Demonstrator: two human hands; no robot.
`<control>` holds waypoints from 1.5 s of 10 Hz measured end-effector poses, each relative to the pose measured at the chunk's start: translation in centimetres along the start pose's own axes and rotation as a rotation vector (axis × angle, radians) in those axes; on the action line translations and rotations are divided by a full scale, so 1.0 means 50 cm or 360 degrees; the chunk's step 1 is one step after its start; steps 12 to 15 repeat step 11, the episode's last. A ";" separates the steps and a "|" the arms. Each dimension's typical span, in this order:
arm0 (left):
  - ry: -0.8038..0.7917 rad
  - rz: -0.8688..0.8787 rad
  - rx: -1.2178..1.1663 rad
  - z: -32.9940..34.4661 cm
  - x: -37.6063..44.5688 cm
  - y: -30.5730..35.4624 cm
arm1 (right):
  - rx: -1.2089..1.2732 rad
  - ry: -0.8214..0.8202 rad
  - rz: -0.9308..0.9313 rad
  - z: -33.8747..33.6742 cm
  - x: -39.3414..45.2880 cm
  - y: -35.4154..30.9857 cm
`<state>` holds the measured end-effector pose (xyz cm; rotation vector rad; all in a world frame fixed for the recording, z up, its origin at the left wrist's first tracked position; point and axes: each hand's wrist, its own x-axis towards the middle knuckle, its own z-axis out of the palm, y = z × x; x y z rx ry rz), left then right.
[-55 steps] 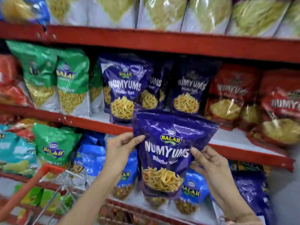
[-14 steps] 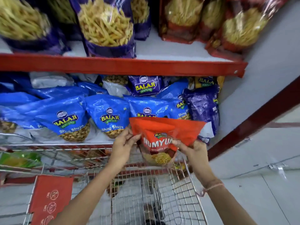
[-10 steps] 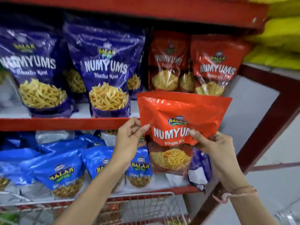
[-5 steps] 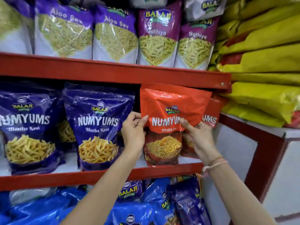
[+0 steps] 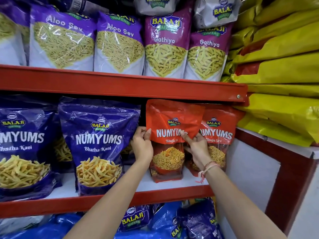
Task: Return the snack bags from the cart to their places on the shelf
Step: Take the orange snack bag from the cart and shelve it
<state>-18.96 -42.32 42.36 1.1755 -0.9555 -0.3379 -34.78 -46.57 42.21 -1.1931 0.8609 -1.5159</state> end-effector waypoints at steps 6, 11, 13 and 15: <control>-0.0960 -0.0313 0.0179 -0.108 -0.112 -0.086 | -0.0782 -0.0294 0.0179 -0.059 -0.138 0.079; -0.0580 0.0463 0.0698 -0.159 -0.140 0.014 | -0.1197 -0.0145 -0.0464 -0.085 -0.190 -0.040; -0.0580 0.0463 0.0698 -0.159 -0.140 0.014 | -0.1197 -0.0145 -0.0464 -0.085 -0.190 -0.040; -0.0580 0.0463 0.0698 -0.159 -0.140 0.014 | -0.1197 -0.0145 -0.0464 -0.085 -0.190 -0.040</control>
